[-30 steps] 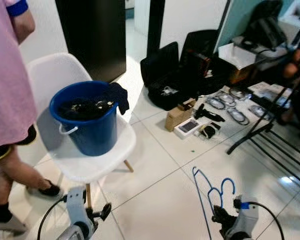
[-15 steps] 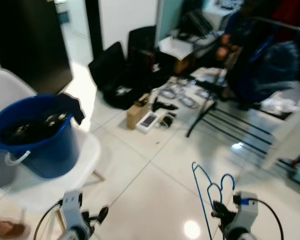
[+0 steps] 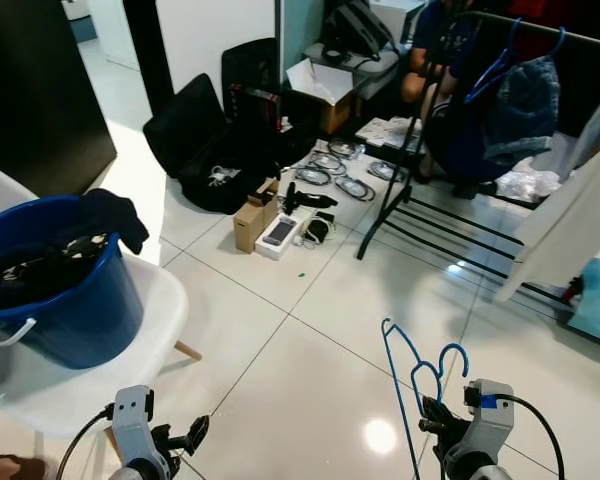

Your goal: Hang hanger

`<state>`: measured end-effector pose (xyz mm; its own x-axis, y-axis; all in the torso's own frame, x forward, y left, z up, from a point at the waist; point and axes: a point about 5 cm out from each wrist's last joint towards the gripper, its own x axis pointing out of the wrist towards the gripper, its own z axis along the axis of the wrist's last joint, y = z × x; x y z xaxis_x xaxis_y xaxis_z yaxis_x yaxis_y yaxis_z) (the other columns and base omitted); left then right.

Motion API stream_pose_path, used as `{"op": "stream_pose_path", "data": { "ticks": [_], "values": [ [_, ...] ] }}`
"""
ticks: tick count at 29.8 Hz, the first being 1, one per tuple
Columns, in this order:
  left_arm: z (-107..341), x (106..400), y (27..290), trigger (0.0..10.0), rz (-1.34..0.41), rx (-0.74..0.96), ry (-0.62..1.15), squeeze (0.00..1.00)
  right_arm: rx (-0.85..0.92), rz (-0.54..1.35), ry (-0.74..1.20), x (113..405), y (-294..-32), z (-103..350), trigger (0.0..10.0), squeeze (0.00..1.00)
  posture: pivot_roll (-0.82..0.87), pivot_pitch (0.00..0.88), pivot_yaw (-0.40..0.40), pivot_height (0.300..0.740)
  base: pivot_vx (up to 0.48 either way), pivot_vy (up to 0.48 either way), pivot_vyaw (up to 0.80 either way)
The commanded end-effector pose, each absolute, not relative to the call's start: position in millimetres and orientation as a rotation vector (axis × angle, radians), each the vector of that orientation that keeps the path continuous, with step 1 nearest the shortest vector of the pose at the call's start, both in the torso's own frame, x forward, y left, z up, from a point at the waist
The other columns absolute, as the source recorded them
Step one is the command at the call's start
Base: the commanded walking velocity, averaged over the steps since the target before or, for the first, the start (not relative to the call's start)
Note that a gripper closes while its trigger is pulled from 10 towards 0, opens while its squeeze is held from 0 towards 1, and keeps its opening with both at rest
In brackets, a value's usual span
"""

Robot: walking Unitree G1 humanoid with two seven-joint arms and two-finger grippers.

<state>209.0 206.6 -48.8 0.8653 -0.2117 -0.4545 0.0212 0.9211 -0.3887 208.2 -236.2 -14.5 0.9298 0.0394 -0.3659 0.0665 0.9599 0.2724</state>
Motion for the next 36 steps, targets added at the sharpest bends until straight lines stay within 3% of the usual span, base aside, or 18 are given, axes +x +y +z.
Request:
{"op": "stream_pose_path", "data": {
  "ticks": [1, 16, 36],
  "values": [
    [-50, 202, 216, 10.0, -0.114, -0.384, 0.520, 0.00, 0.302, -0.035, 0.392, 205, -238, -17, 10.0, 0.00, -0.08, 0.097, -0.002, 0.740, 0.000, 0.000, 0.00],
    [-53, 170, 241, 10.0, -0.117, -0.386, 0.505, 0.00, 0.307, -0.036, 0.401, 204, -239, -19, 10.0, 0.00, -0.08, 0.099, -0.005, 0.740, 0.000, 0.000, 0.00],
    [-57, 177, 219, 10.0, -0.136, -0.401, 0.521, 0.00, 0.310, -0.033, 0.410, 203, -240, -22, 10.0, 0.00, -0.08, 0.090, -0.003, 0.740, 0.000, 0.000, 0.00]
  ]
}}
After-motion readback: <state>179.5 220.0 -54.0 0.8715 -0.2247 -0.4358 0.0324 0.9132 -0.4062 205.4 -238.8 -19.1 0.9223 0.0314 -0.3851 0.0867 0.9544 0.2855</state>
